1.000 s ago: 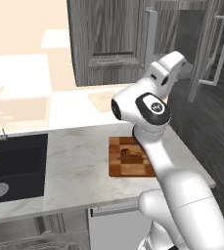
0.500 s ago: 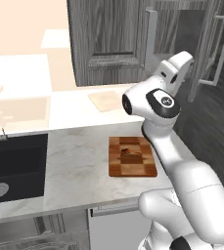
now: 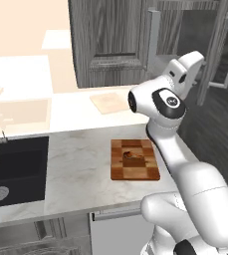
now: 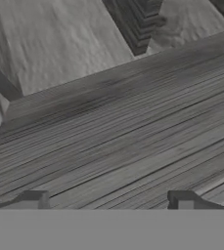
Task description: Open the cabinet, retrieve the rolling pin, and place it next to the meat on the cutting board to prepare for tenderizing.
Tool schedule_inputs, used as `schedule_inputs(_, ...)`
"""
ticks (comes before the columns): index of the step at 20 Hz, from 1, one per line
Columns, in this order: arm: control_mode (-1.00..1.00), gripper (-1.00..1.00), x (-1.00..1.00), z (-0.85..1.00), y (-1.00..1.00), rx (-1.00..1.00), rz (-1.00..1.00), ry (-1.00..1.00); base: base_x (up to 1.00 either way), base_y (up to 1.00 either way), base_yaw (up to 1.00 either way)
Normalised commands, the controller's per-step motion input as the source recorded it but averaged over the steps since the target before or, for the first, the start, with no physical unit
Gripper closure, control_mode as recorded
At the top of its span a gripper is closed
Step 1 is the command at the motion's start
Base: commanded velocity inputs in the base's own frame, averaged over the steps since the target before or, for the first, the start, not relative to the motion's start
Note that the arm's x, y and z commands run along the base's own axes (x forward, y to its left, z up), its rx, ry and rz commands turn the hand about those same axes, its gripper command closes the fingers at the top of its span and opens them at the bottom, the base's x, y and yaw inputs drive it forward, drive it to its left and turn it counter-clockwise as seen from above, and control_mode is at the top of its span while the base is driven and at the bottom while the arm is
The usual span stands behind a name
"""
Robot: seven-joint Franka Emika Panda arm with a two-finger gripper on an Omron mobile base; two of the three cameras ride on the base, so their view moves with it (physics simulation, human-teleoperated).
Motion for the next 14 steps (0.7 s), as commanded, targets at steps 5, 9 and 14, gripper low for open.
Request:
schedule_inputs(5, -1.00, -1.00, -0.23, 0.00, -0.50, 0.05, -0.10, 0.00, 0.00, 0.00, 0.00)
schedule_inputs(9, -1.00, -1.00, -0.17, -0.03, -0.63, 0.05, -0.08, 0.00, 0.00, 0.00, 0.00)
schedule_inputs(14, -1.00, -1.00, -0.18, -0.07, -0.75, 0.07, -0.05, 0.00, 0.00, 0.00, 0.00)
